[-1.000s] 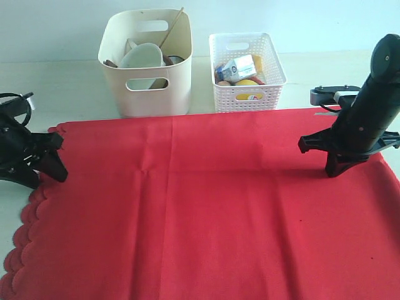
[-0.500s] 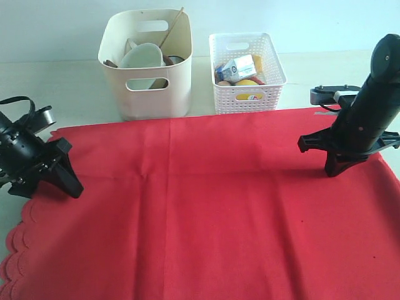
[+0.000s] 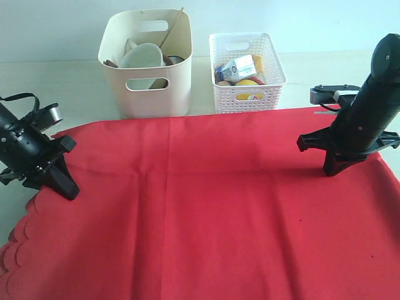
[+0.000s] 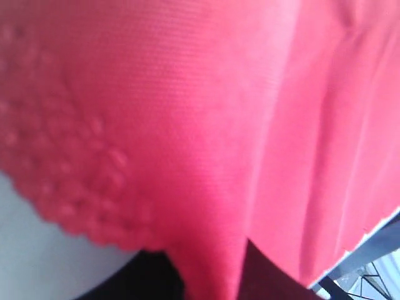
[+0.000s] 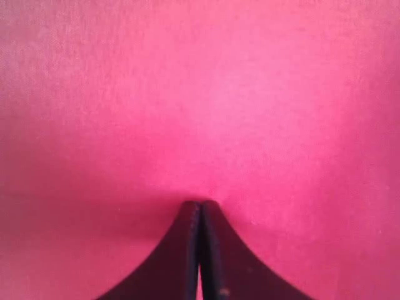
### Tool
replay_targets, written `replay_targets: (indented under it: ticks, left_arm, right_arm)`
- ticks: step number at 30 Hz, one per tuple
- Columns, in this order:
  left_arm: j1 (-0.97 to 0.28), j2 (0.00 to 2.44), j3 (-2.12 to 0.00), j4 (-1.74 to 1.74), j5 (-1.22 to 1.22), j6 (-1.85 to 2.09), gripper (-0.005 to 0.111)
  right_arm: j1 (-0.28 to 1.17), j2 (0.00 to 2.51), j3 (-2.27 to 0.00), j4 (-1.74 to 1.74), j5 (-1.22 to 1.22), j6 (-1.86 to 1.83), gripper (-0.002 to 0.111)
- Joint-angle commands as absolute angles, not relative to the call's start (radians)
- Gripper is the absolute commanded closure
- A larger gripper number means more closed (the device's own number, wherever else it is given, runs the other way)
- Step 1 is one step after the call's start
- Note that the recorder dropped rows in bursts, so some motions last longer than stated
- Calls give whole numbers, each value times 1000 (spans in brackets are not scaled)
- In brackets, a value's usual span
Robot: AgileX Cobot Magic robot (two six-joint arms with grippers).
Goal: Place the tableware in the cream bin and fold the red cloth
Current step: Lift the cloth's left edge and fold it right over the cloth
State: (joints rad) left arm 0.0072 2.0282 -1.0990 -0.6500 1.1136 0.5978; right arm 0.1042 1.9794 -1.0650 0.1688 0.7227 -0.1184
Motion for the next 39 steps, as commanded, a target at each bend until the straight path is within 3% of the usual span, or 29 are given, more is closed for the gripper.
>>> replay_targets:
  ticks: [1, 18, 33, 39]
  left_arm:
    - [27, 1950, -1108, -667, 1172, 602, 106]
    - [4, 1724, -1144, -820, 1221, 580, 106]
    - [-293, 1699, -1290, -979, 1221, 508, 106]
    - [-368, 1725, -1354, -1032, 1221, 465, 106]
  right_arm:
    - [104, 2027, -1053, 251, 704, -159, 108]
    - [259, 2027, -1053, 319, 707, -209, 108]
    - [303, 2023, -1053, 320, 703, -209, 108]
    - [303, 1910, -1055, 206, 703, -137, 108]
